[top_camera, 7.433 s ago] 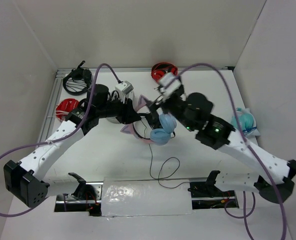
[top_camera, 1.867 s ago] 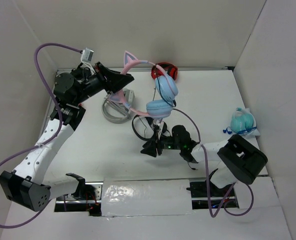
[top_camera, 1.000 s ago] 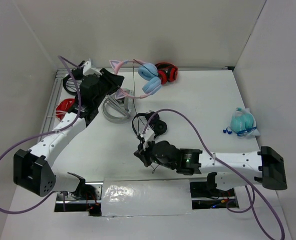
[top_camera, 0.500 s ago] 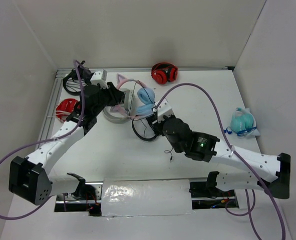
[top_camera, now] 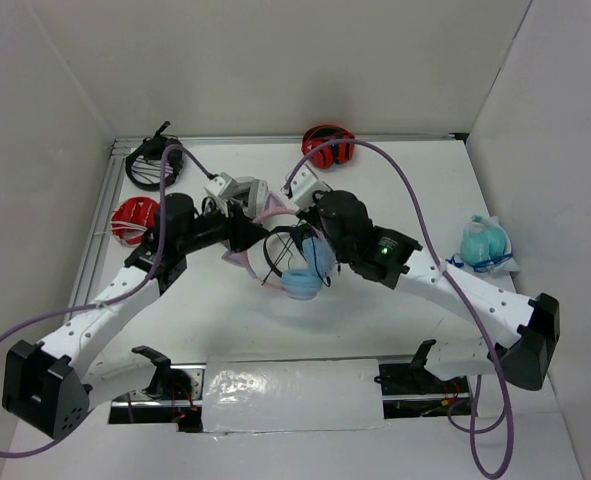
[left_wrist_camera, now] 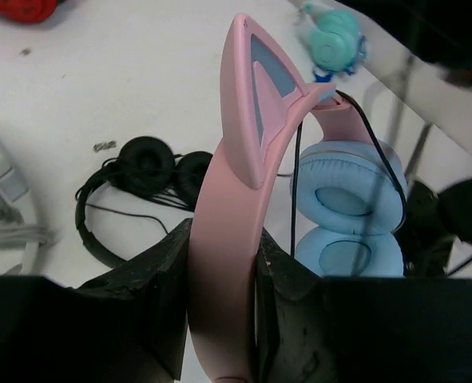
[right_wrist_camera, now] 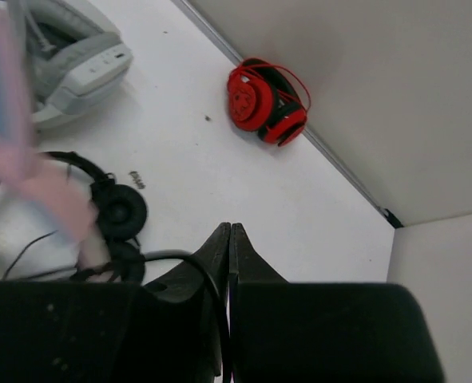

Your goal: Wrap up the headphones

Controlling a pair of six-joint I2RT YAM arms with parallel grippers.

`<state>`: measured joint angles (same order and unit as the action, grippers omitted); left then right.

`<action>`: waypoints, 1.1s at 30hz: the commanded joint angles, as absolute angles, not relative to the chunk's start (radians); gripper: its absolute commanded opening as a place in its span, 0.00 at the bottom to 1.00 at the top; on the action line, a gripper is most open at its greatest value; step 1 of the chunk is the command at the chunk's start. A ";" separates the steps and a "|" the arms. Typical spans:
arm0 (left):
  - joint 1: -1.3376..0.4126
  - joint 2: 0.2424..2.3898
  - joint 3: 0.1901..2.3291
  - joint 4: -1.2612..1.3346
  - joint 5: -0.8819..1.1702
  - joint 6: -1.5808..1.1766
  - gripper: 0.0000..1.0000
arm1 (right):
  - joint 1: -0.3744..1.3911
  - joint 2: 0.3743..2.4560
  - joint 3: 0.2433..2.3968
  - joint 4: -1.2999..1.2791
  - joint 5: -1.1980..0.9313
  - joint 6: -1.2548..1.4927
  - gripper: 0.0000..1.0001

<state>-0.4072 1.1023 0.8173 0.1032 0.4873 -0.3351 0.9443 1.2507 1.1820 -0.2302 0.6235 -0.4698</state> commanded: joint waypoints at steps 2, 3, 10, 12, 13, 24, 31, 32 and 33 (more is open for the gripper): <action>-0.407 0.987 0.790 0.158 0.759 -0.247 0.00 | 0.803 1.204 1.217 -0.083 0.516 -0.486 0.10; -0.407 0.973 0.784 0.161 0.785 -0.247 0.00 | 0.783 1.195 1.206 -0.078 0.465 -0.479 0.11; -0.408 0.903 0.790 0.163 0.925 -0.250 0.00 | 0.621 1.092 1.079 -0.020 -0.027 -0.391 0.27; -0.408 0.911 0.822 0.144 0.972 -0.264 0.00 | 0.592 1.078 1.042 -0.005 -0.156 -0.385 0.28; -0.407 0.922 0.834 0.144 0.992 -0.271 0.00 | 0.585 1.075 1.028 -0.005 -0.191 -0.377 0.28; -0.407 0.937 0.979 0.169 1.121 -0.434 0.00 | 0.572 1.216 0.945 0.166 -0.439 -0.288 0.26; -0.410 0.885 1.086 0.043 0.999 -0.416 0.00 | 0.572 1.215 0.805 0.437 -0.280 -0.154 0.00; -0.408 0.882 1.094 0.028 0.980 -0.408 0.00 | 0.572 1.186 0.799 0.448 -0.235 -0.126 0.00; -0.410 0.871 1.094 0.017 0.964 -0.402 0.00 | 0.569 1.171 0.793 0.452 -0.194 -0.115 0.00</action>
